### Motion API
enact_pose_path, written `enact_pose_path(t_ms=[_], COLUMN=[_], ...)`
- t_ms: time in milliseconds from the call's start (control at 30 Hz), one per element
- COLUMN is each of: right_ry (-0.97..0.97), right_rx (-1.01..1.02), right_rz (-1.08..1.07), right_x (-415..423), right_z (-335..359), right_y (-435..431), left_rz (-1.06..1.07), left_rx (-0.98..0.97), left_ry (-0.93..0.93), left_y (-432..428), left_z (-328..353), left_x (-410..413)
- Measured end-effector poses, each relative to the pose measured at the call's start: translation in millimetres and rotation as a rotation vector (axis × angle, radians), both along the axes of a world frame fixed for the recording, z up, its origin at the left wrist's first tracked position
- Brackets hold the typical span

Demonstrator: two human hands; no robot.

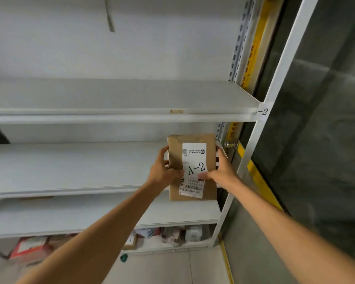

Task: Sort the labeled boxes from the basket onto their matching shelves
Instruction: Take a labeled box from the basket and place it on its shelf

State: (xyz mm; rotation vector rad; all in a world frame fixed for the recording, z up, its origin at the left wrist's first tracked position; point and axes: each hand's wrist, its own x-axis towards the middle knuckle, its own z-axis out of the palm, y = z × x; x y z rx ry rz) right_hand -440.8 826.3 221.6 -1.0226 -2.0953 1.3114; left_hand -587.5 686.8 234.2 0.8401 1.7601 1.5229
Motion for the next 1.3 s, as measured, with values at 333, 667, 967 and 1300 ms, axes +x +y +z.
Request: enact_pose_path(t_ms=[333, 667, 967, 1300], right_ry=[-0.039, -0.116, -0.508, -0.577], right_rx=[-0.031, 0.33, 0.712, 0.576], right_rz=[-0.099, -0.063, 0.167, 0.182], right_x=[-23, -41, -22, -15], right_z=[-55, -66, -81, -64], right_y=[72, 129, 142, 157], left_rz=[0.03, 0.098, 0.096, 0.034], left_rx=[-0.127, -0.031, -0.118, -0.134], left_ry=[-0.064, -0.225, -0.332, -0.264], left_y=[85, 162, 191, 201], left_z=[-64, -90, -89, -93], left_x=[-21, -25, -25, -14])
